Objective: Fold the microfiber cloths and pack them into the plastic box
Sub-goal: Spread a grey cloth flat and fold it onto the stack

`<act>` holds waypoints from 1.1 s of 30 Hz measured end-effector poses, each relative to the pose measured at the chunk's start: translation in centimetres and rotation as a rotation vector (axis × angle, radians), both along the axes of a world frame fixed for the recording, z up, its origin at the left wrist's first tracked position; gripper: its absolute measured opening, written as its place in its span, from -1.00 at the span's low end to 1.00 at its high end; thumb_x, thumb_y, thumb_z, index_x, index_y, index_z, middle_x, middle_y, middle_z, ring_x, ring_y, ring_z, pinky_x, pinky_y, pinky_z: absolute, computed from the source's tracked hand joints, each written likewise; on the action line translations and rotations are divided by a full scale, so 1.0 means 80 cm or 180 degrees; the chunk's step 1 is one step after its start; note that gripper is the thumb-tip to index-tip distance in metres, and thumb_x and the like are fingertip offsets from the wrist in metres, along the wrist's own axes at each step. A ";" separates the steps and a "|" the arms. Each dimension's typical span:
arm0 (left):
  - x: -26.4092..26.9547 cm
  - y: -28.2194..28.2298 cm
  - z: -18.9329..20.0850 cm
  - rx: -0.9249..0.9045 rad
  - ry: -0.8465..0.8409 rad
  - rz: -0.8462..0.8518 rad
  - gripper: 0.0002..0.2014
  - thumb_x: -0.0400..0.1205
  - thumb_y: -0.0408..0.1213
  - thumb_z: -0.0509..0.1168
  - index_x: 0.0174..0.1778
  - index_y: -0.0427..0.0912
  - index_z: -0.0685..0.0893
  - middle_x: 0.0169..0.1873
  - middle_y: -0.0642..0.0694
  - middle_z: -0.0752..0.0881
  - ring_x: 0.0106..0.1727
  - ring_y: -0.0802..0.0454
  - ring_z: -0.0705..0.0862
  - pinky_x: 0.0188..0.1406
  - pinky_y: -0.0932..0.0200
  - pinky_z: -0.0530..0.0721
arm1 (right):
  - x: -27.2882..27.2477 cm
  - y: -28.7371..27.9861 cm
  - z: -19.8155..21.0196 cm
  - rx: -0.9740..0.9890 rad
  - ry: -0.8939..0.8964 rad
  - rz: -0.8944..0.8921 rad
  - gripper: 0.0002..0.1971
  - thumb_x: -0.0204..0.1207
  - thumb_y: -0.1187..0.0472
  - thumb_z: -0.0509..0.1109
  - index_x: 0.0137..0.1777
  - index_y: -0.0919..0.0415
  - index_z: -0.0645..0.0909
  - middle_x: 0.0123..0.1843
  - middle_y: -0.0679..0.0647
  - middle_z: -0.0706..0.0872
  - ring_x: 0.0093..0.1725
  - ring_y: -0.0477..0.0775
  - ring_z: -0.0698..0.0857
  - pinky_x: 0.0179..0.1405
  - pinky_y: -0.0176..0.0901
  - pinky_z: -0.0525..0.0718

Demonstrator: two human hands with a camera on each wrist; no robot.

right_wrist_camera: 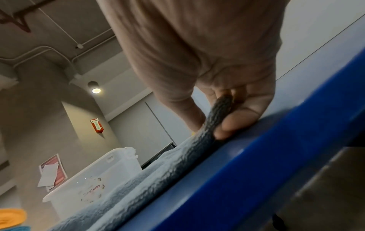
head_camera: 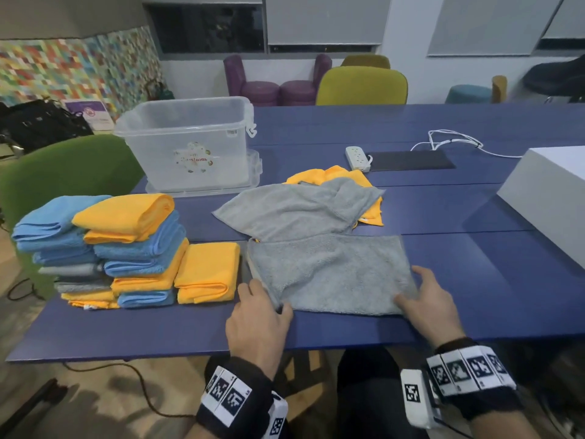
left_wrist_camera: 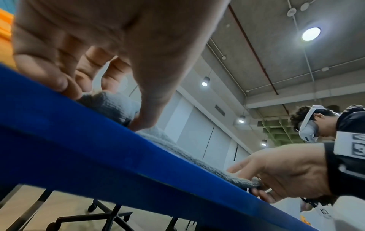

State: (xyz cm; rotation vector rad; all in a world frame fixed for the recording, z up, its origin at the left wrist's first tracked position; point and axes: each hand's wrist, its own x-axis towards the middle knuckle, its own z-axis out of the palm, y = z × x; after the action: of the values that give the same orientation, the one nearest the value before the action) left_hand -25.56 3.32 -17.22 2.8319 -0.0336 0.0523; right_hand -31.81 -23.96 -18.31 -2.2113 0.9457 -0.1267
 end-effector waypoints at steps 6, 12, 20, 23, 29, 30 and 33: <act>0.001 0.006 0.003 -0.0228 -0.0020 0.0201 -0.73 0.73 -0.03 0.27 0.17 -0.15 0.53 0.18 -0.16 0.57 0.05 -0.24 0.76 -0.20 0.03 0.42 | -0.007 0.001 -0.016 -0.0070 -0.0223 -0.0223 -0.35 0.48 0.27 0.52 0.55 -0.06 0.42 0.13 0.30 0.74 0.12 0.35 0.70 0.08 0.10 0.61; 0.004 0.026 0.002 -0.0999 -0.0035 0.0413 -0.90 0.65 -0.22 0.35 -0.09 -0.17 0.70 -0.05 -0.19 0.71 -0.10 -0.27 0.68 -0.19 0.05 0.47 | -0.007 -0.007 -0.021 -0.0043 -0.0373 -0.0324 -0.35 0.49 0.24 0.56 0.55 -0.07 0.44 0.12 0.31 0.73 0.12 0.34 0.70 0.17 0.13 0.64; 0.029 0.059 -0.008 -0.3672 0.0641 0.0924 -0.92 0.73 -0.51 0.28 -0.06 -0.36 0.66 -0.31 -0.33 0.74 -0.40 -0.18 0.78 -0.31 -0.16 0.87 | -0.015 -0.028 -0.023 -0.0037 -0.0461 -0.0509 -0.35 0.52 0.26 0.55 0.58 -0.04 0.44 0.19 0.33 0.71 0.23 0.36 0.66 0.27 0.15 0.60; 0.024 0.056 0.002 -0.4423 0.1079 0.0755 -0.90 0.79 -0.47 0.24 -0.03 -0.26 0.58 -0.24 -0.27 0.71 -0.17 -0.33 0.83 -0.23 -0.15 0.88 | -0.016 -0.028 -0.023 -0.0043 -0.0468 -0.0487 -0.36 0.54 0.25 0.54 0.59 -0.04 0.43 0.21 0.35 0.70 0.24 0.36 0.64 0.29 0.16 0.59; 0.012 0.057 -0.013 -0.3829 0.1021 0.0299 -0.70 0.63 -0.59 0.41 0.16 -0.14 0.73 -0.07 -0.18 0.86 -0.22 -0.24 0.84 -0.22 -0.11 0.88 | -0.016 -0.030 -0.025 -0.0032 -0.0500 -0.0465 -0.36 0.53 0.23 0.56 0.59 -0.02 0.44 0.12 0.31 0.70 0.27 0.38 0.62 0.32 0.17 0.57; 0.012 0.058 -0.016 -0.3730 0.0972 0.0283 -0.67 0.61 -0.63 0.38 0.15 -0.13 0.76 -0.08 -0.16 0.86 -0.26 -0.18 0.82 -0.29 -0.05 0.86 | -0.017 -0.030 -0.025 -0.0039 -0.0506 -0.0471 -0.37 0.53 0.22 0.56 0.58 -0.02 0.45 0.12 0.30 0.70 0.28 0.38 0.62 0.32 0.18 0.57; 0.017 0.064 -0.018 -0.3532 0.0771 0.0231 -0.66 0.61 -0.65 0.32 0.06 -0.13 0.81 -0.20 -0.14 0.84 -0.39 -0.04 0.65 -0.54 0.14 0.63 | -0.021 -0.035 -0.024 -0.0057 -0.0519 -0.0516 -0.38 0.54 0.20 0.56 0.58 -0.02 0.46 0.11 0.29 0.72 0.26 0.37 0.64 0.32 0.17 0.57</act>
State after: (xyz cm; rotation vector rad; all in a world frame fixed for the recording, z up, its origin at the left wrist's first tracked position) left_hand -24.18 8.41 -18.68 1.7132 0.1164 -0.1965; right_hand -33.45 -26.76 -20.24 -2.1021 1.0341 -0.3862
